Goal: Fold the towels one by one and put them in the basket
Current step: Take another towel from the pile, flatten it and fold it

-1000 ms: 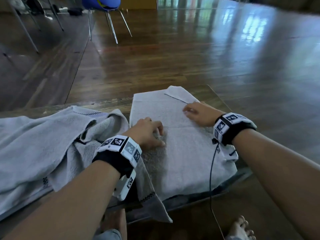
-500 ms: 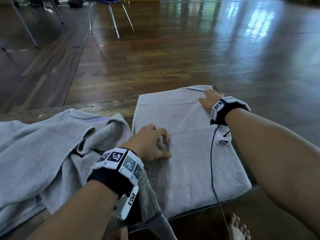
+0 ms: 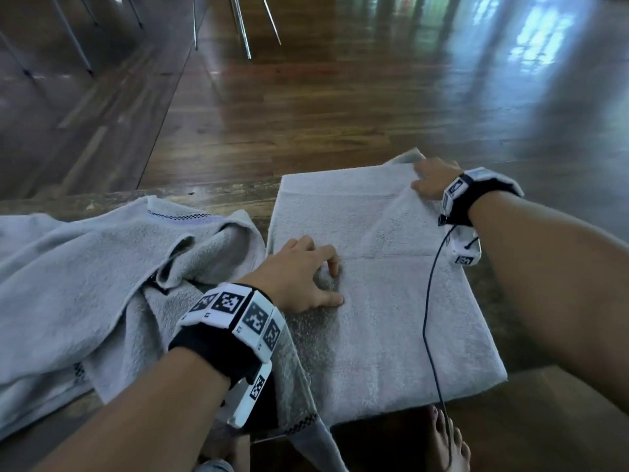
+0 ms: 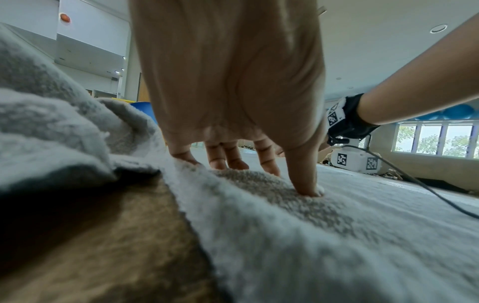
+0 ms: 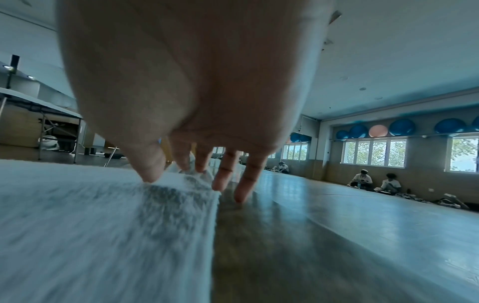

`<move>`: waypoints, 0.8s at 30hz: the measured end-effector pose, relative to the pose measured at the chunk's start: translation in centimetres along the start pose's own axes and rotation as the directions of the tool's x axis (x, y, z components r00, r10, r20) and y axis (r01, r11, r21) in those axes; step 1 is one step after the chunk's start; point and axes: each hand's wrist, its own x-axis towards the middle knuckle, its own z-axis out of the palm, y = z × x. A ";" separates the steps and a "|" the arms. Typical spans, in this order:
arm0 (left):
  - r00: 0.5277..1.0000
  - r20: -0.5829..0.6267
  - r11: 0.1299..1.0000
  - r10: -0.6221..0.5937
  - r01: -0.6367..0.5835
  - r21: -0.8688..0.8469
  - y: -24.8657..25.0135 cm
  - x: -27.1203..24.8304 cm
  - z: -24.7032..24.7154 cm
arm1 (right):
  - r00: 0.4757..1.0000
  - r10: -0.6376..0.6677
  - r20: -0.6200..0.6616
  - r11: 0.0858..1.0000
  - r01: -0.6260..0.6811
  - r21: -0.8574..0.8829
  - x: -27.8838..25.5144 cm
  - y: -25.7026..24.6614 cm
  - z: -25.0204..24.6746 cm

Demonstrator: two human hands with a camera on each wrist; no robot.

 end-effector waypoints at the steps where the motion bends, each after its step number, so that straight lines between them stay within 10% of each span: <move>1: 1.000 0.001 1.000 0.001 -0.001 -0.004 -0.1 0.1 0.0 | 1.000 0.026 -0.004 1.000 -0.026 0.016 0.7 0.1 -0.3; 7: 1.000 0.021 1.000 -0.016 0.016 0.007 0.4 0.1 -0.3 | 0.991 0.051 -0.128 0.992 -0.036 0.123 -0.5 1.2 -0.9; 15: 0.999 0.024 0.972 0.022 -0.027 0.232 3.3 -4.8 -1.2 | 0.978 0.059 -0.200 0.905 0.032 0.424 -19.2 0.2 2.3; 20: 0.927 0.367 0.976 0.079 -0.147 0.159 5.7 -8.8 -0.2 | 0.869 0.353 -0.347 0.840 -0.131 0.527 -32.3 -0.2 7.8; 24: 0.900 0.437 0.932 0.001 -0.159 0.326 6.1 -10.4 1.0 | 0.822 0.557 -0.115 0.683 -0.375 0.627 -37.2 -0.5 11.8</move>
